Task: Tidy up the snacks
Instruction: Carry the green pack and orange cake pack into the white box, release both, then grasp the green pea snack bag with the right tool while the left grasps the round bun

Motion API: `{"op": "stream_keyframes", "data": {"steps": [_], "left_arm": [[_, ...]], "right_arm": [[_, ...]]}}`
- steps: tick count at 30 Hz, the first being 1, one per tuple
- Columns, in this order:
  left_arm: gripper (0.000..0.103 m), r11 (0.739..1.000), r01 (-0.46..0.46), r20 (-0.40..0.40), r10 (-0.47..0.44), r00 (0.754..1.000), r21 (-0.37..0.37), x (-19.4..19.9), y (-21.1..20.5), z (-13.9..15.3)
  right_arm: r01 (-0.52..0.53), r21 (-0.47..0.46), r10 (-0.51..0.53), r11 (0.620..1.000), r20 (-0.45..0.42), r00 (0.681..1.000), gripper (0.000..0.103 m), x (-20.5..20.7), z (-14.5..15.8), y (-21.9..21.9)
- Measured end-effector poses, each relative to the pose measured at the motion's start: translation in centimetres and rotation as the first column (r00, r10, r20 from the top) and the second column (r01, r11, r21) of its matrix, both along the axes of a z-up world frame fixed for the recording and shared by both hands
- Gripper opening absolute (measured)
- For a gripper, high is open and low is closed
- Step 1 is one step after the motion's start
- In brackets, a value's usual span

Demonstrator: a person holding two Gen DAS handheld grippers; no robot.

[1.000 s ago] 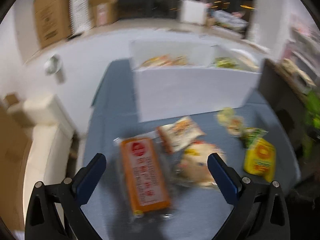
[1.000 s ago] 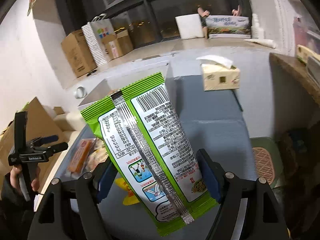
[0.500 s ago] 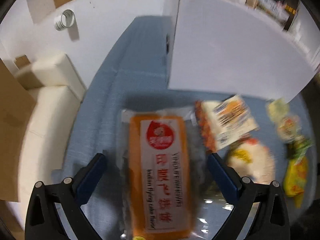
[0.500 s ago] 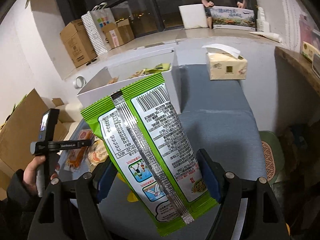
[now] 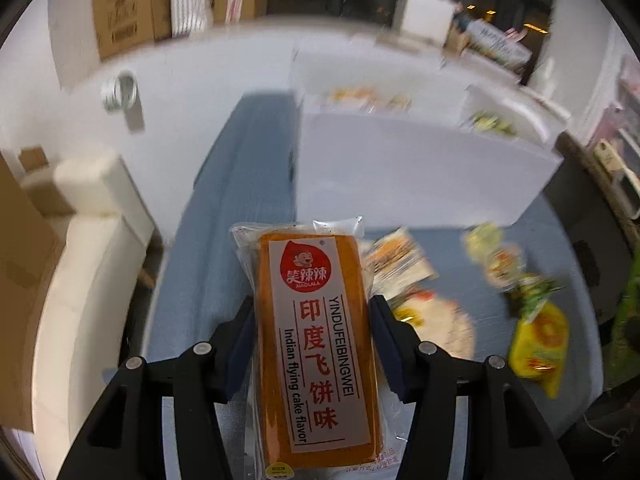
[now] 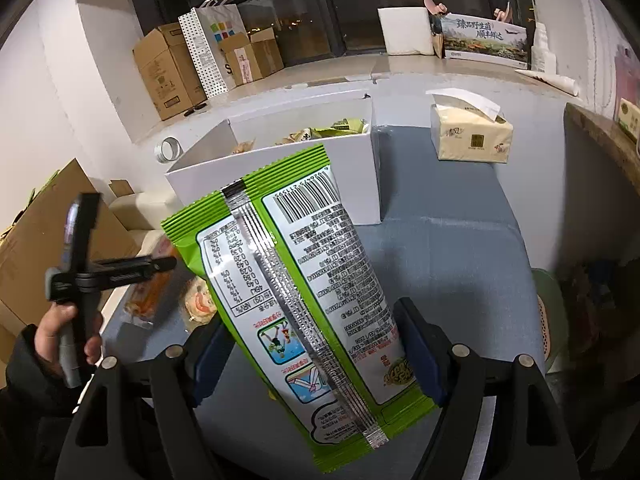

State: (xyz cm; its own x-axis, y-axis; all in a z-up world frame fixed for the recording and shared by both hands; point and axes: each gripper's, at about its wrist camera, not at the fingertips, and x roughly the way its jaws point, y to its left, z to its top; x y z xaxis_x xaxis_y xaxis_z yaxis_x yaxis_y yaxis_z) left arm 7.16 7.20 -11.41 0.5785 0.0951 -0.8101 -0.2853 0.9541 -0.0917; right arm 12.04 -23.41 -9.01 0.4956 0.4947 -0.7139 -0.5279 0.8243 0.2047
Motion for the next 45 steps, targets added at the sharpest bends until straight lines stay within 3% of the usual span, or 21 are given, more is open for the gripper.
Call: {"op": "stream_keyframes", "data": {"steps": [6, 11, 19, 26, 27, 29, 30, 31, 32, 35, 38, 45], "left_arm": [[0.060, 0.998, 0.061, 0.140, -0.063, 0.988, 0.022, -0.2, -1.5, 7.4], [0.060, 0.995, 0.098, 0.201, -0.102, 0.974, 0.031, 1.4, -1.0, 11.2], [0.061, 0.993, 0.111, 0.240, -0.118, 0.964, 0.044, 9.8, 0.6, 14.6], [0.061, 0.991, 0.106, 0.201, -0.120, 0.972, 0.081, 17.2, 2.3, 13.5], [0.064, 0.992, 0.110, 0.188, -0.121, 0.975, 0.069, 18.1, 2.7, 12.9], [0.077, 0.990, 0.123, 0.156, -0.133, 0.979, 0.075, 19.8, 3.3, 11.4], [0.094, 0.989, 0.095, 0.131, -0.110, 0.985, 0.115, 20.4, 3.4, 10.6], [0.103, 0.988, 0.086, 0.115, -0.101, 0.988, 0.128, 20.6, 3.7, 10.1], [0.103, 0.990, 0.088, 0.117, -0.101, 0.988, 0.111, 20.5, 4.1, 9.6], [0.103, 0.994, 0.099, 0.132, -0.104, 0.986, 0.043, 19.8, 5.1, 9.1], [0.103, 0.995, 0.089, 0.134, -0.095, 0.986, 0.049, 19.1, 5.4, 9.0], [0.103, 0.988, 0.123, 0.148, -0.135, 0.980, 0.089, 17.1, 4.4, 10.2]], "right_arm": [[-0.027, 0.004, 0.027, 1.000, 0.032, 0.999, 0.081, 0.2, 1.3, 1.1], [-0.055, 0.073, 0.051, 0.996, 0.055, 0.997, 0.081, 2.1, 4.0, 2.8], [-0.059, 0.173, 0.051, 0.983, 0.053, 0.997, 0.081, 9.3, 8.8, 7.9], [0.098, 0.276, -0.049, 0.956, -0.177, 0.983, 0.081, 19.3, 7.7, 11.2], [0.120, 0.295, -0.056, 0.948, -0.216, 0.975, 0.081, 20.3, 7.2, 11.5], [0.164, 0.307, -0.080, 0.937, -0.270, 0.960, 0.083, 22.0, 6.2, 12.3], [0.168, 0.311, -0.082, 0.935, -0.272, 0.959, 0.085, 22.4, 5.9, 12.7], [0.174, 0.309, -0.092, 0.935, -0.263, 0.961, 0.094, 22.8, 5.6, 13.0], [0.200, 0.282, -0.134, 0.938, -0.237, 0.962, 0.103, 23.0, 5.5, 13.3], [0.219, 0.279, -0.170, 0.935, -0.190, 0.967, 0.103, 22.5, 5.4, 13.2], [0.184, 0.254, -0.126, 0.950, -0.226, 0.966, 0.103, 22.3, 4.7, 13.5], [0.149, 0.238, -0.104, 0.960, -0.192, 0.976, 0.103, 22.0, 5.0, 13.8]]}}
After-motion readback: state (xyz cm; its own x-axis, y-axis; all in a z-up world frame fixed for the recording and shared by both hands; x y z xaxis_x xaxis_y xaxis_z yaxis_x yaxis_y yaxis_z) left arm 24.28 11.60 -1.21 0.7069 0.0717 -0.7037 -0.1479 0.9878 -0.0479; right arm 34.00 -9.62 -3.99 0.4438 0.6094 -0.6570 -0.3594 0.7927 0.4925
